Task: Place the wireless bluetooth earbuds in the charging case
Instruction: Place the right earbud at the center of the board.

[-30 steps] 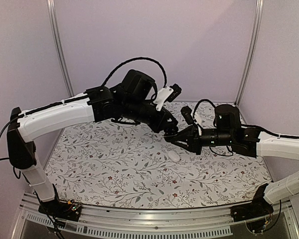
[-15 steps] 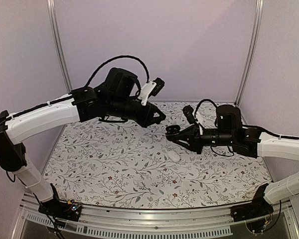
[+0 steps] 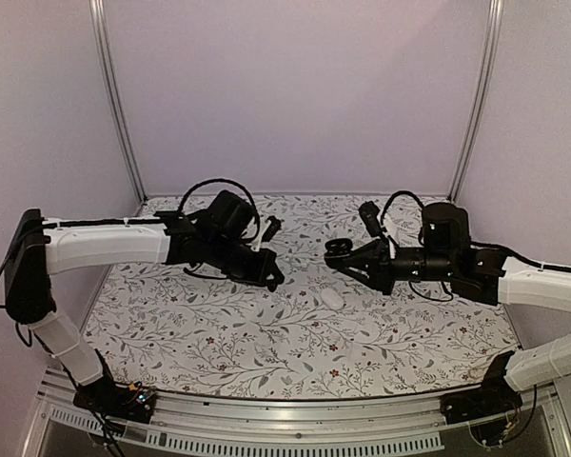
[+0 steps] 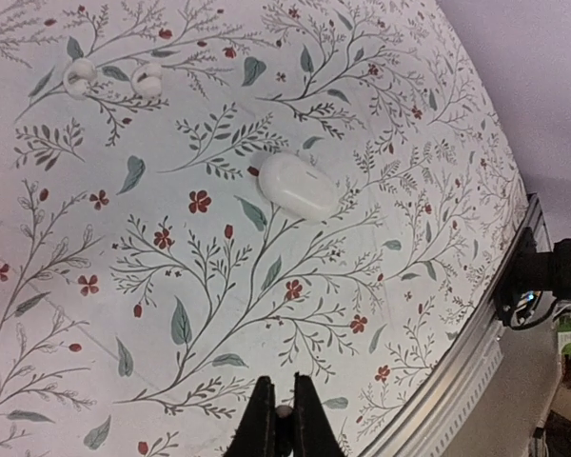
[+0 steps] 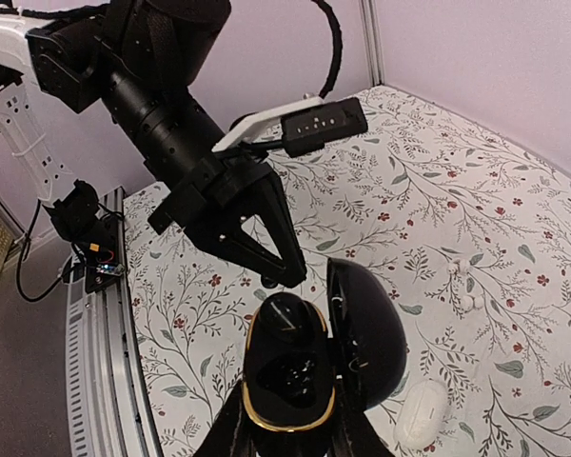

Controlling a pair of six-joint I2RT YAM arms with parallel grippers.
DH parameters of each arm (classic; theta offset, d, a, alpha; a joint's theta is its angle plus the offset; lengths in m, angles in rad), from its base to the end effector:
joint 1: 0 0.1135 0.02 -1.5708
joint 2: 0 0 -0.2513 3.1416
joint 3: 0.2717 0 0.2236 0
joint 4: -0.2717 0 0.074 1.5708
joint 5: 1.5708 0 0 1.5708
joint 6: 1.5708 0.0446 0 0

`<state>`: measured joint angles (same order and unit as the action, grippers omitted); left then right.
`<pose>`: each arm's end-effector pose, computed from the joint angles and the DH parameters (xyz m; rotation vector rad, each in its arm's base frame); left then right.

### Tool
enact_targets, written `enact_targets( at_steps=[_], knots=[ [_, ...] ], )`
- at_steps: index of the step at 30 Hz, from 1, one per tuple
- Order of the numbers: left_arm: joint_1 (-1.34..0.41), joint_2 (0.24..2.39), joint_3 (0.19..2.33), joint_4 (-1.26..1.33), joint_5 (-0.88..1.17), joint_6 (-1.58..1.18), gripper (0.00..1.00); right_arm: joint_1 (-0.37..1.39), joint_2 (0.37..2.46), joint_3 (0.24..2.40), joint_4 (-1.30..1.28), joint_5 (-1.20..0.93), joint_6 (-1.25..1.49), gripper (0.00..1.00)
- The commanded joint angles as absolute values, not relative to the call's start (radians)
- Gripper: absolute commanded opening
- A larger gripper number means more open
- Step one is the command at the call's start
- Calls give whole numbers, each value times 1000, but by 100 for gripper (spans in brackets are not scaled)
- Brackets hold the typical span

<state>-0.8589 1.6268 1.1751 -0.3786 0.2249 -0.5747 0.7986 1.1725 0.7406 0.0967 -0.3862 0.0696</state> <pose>0.2102 -0.2589 0.2377 0.4785 2.5441 -0.8797 0.1639 0.1924 0.2715 -0.9619 1.7502 0.9421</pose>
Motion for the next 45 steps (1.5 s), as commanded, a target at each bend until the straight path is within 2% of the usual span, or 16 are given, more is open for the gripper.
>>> enact_targets(
  at_steps=[1,8,15,23,27,35,39,42,45],
  knots=[
    [-855,1726,1157,-363,267,-571,0,795,1148,729,105,-375,75,0],
    [-856,1887,1211,-406,259,-523,0,795,1141,723,101,-373,77,0],
    [-854,1948,1221,-394,257,-515,1,795,1137,719,99,-373,75,0],
    [-839,1955,1247,-377,251,-472,34,795,1135,724,94,-374,74,0],
    [-839,1888,1205,-318,264,-386,39,796,1129,719,92,-371,73,0],
    [-893,1559,831,75,157,-238,44,795,1115,702,98,-364,71,0],
    [-947,1422,522,543,118,-218,45,796,1109,693,118,-364,73,0],
    [-986,1410,345,884,39,-205,50,795,1105,685,126,-361,77,0],
    [-1018,1486,298,1045,9,-103,49,795,1102,683,127,-364,78,0]
  ],
)
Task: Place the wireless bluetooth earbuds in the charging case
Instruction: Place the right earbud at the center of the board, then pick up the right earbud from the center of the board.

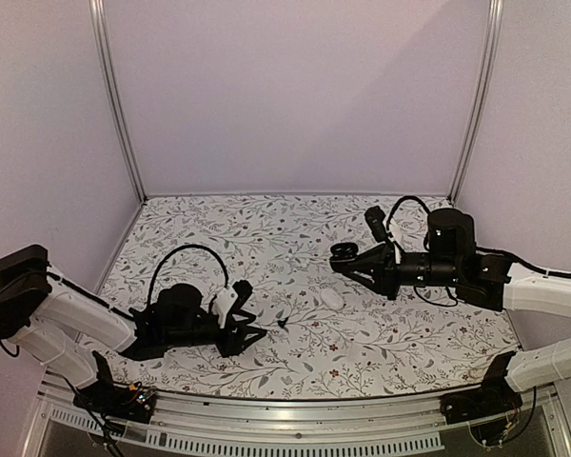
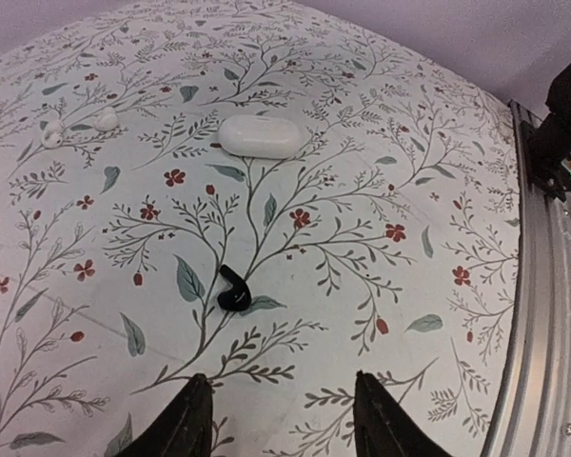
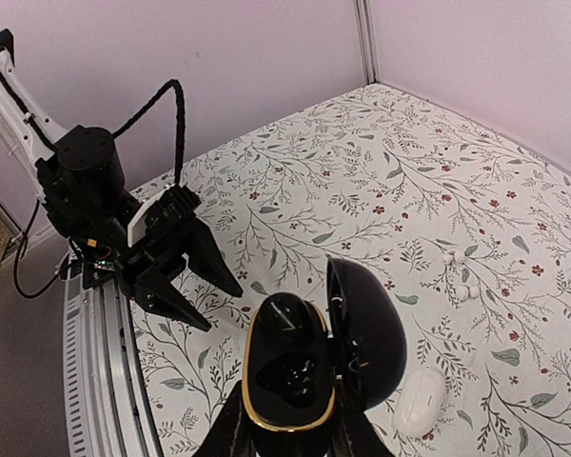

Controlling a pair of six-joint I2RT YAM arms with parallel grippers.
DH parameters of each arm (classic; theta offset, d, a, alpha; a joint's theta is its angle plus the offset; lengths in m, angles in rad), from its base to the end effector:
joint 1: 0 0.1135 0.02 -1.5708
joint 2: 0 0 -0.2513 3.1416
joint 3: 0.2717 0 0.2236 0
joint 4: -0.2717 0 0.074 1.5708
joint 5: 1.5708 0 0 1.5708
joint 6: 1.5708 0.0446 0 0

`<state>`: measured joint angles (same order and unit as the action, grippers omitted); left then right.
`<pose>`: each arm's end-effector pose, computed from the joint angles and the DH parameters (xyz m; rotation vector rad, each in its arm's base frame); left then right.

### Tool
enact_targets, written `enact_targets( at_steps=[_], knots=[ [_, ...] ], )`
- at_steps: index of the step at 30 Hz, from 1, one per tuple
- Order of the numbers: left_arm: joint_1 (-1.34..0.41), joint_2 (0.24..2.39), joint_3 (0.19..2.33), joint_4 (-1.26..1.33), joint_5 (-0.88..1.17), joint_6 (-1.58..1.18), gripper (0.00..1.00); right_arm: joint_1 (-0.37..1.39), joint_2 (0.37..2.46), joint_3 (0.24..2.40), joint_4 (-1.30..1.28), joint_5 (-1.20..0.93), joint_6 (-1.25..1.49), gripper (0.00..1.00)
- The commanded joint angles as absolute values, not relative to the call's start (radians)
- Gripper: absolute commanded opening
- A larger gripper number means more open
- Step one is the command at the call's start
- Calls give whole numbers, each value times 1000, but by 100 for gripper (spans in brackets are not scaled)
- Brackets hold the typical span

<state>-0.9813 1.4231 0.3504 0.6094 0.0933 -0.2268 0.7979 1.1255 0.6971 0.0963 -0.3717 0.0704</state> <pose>0.1325 -0.2056 0.1486 0.8456 1.9664 -0.8336 0.1573 0.1845 0.2677 -0.9500 1.7514 0.9291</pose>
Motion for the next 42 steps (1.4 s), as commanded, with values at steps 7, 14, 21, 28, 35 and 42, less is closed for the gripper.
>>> enact_targets(
  at_steps=[7,14,21,28,35,42],
  knots=[
    [-1052,1753,288,1321,21,31,48,794,1090,683,114,-357,76,0],
    [-1048,1867,350,1309,3,55,42,793,1091,687,100,-350,69,0],
    [-1016,1888,419,1139,16,23,39,794,1106,692,103,-352,63,0],
    [-1005,1894,464,1020,3,-18,39,792,1113,694,104,-355,58,0],
    [-997,1903,445,995,2,-41,39,787,1129,698,120,-388,57,0],
    [-996,1911,481,921,-34,-36,37,786,1136,706,124,-393,57,0]
  ],
)
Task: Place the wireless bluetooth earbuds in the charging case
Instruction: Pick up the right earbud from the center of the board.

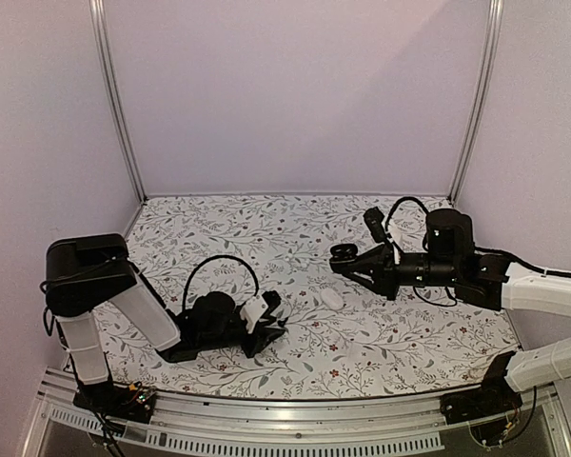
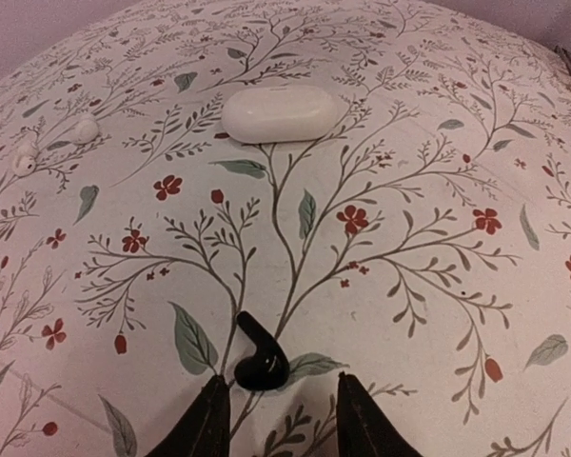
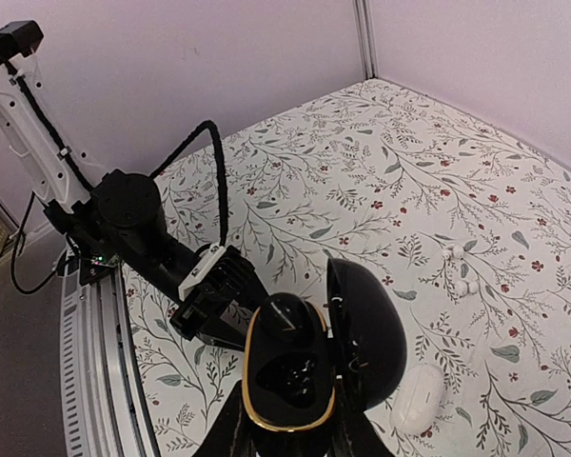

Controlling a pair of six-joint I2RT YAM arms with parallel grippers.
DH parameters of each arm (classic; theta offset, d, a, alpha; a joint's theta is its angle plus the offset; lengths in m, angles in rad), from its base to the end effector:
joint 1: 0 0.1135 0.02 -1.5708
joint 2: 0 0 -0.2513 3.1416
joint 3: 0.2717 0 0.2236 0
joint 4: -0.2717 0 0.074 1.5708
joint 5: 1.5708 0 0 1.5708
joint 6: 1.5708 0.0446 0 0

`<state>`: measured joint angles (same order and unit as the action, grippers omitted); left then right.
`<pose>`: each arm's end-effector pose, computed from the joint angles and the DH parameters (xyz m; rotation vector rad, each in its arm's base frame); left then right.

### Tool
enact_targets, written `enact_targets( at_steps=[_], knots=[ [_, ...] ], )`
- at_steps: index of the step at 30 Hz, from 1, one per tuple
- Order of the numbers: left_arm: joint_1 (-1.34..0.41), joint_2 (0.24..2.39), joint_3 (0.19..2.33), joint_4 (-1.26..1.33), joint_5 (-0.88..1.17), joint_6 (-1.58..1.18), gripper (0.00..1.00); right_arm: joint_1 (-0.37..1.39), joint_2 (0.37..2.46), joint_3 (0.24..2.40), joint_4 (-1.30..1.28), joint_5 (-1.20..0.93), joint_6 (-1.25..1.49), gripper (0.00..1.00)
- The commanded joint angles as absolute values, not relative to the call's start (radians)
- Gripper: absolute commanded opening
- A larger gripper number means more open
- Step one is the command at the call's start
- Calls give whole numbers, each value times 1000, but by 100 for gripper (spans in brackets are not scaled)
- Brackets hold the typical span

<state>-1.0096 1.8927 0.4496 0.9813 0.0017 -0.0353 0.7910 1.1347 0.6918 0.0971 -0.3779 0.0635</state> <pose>0.1557 -0.2478 0.0930 0.9824 1.8521 -0.6495 0.1590 0.1842 0.2641 -0.9564 1.7619 0.9243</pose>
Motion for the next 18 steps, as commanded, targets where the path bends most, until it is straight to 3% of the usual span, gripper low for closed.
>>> enact_targets(
  at_steps=[1,18],
  knots=[
    [-995,1917,485,913,-36,-33,37,787,1134,706,123,-391,58,0],
    [-962,1974,529,877,-16,-22,25,782,1137,707,115,-376,54,0]
  ],
)
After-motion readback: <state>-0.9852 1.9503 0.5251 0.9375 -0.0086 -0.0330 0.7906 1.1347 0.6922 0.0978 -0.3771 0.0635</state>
